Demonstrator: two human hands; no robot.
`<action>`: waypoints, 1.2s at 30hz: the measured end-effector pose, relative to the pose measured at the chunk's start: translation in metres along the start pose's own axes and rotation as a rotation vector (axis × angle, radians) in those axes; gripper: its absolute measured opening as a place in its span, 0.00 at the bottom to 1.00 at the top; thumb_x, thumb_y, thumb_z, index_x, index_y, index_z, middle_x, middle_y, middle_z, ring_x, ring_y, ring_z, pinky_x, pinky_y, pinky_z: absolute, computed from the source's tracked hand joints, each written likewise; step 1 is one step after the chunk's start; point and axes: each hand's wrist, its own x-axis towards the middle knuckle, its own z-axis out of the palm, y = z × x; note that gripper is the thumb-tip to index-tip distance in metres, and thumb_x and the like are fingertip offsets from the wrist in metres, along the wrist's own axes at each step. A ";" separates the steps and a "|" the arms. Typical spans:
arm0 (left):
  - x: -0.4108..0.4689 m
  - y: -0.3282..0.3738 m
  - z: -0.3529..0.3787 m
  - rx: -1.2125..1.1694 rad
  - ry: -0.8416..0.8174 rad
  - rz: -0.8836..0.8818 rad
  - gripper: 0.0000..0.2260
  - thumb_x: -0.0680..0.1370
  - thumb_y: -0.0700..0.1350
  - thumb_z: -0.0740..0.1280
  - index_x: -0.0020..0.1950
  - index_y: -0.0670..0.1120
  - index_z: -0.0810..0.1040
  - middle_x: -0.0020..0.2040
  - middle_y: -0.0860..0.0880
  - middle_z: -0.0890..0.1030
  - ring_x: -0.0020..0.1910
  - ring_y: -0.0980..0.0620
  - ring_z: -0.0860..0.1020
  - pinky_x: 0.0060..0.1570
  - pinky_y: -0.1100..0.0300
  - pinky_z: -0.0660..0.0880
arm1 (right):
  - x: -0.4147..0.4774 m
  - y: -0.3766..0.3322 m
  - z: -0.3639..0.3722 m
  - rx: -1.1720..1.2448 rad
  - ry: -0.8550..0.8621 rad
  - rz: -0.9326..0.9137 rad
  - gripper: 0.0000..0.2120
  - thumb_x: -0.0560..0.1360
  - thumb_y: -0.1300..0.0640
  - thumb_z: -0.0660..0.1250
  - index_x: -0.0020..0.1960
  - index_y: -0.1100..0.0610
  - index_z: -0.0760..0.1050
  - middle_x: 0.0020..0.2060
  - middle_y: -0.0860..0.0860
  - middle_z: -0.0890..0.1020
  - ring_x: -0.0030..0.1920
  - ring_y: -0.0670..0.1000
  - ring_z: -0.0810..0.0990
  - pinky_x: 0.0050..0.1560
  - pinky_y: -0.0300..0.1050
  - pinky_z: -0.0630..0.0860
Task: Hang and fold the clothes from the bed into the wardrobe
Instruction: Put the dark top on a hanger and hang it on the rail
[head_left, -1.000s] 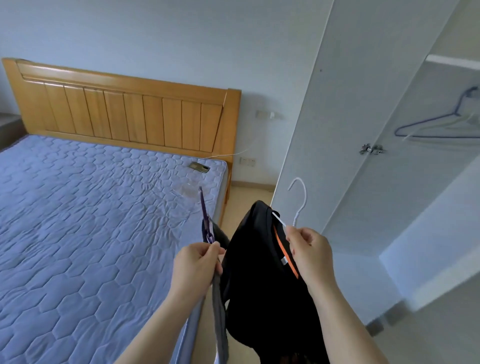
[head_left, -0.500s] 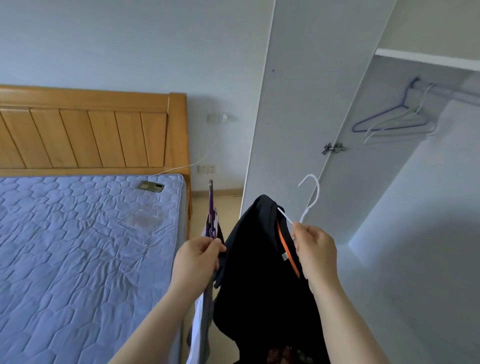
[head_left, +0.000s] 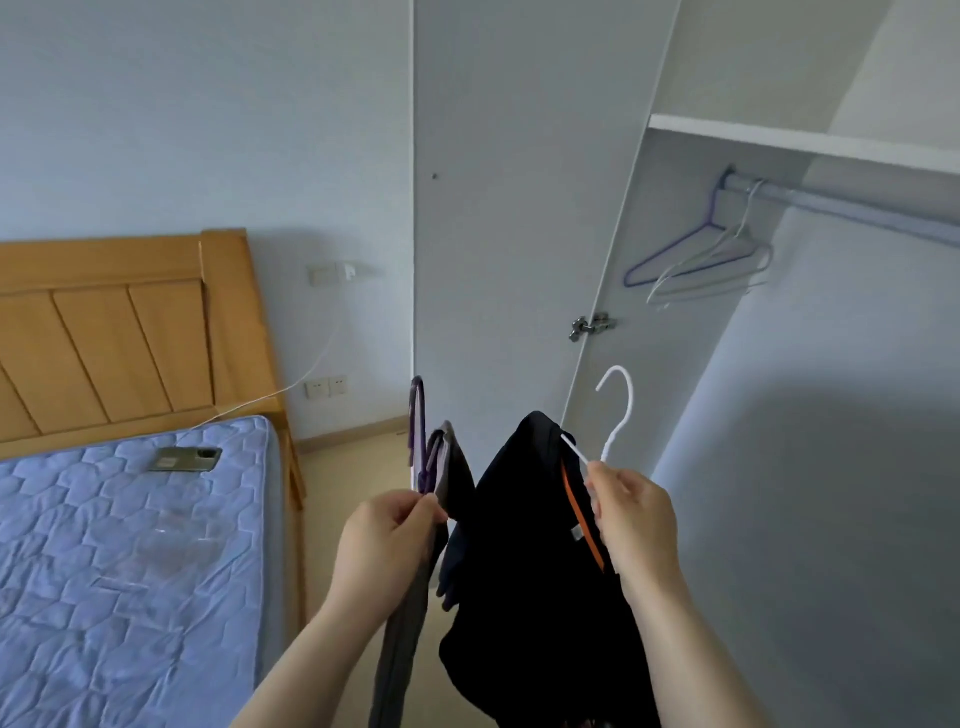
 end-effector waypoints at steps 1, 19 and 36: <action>0.013 0.002 0.005 -0.001 -0.020 0.011 0.12 0.79 0.49 0.64 0.37 0.59 0.81 0.25 0.49 0.73 0.24 0.53 0.69 0.31 0.58 0.67 | 0.009 -0.002 0.000 -0.010 0.022 -0.003 0.17 0.77 0.53 0.64 0.34 0.61 0.65 0.27 0.54 0.65 0.25 0.49 0.62 0.29 0.42 0.62; 0.184 0.055 0.108 0.066 -0.454 0.189 0.14 0.78 0.50 0.64 0.34 0.49 0.81 0.23 0.52 0.74 0.23 0.57 0.69 0.31 0.61 0.68 | 0.116 -0.009 -0.033 -0.008 0.508 0.061 0.19 0.77 0.52 0.64 0.30 0.56 0.64 0.24 0.49 0.67 0.22 0.45 0.64 0.31 0.43 0.65; 0.272 0.127 0.236 0.027 -0.520 0.225 0.13 0.77 0.47 0.67 0.33 0.50 0.83 0.24 0.50 0.73 0.25 0.54 0.71 0.34 0.60 0.70 | 0.264 0.010 -0.103 -0.037 0.587 0.067 0.17 0.78 0.53 0.63 0.32 0.57 0.66 0.26 0.50 0.68 0.27 0.48 0.65 0.32 0.43 0.65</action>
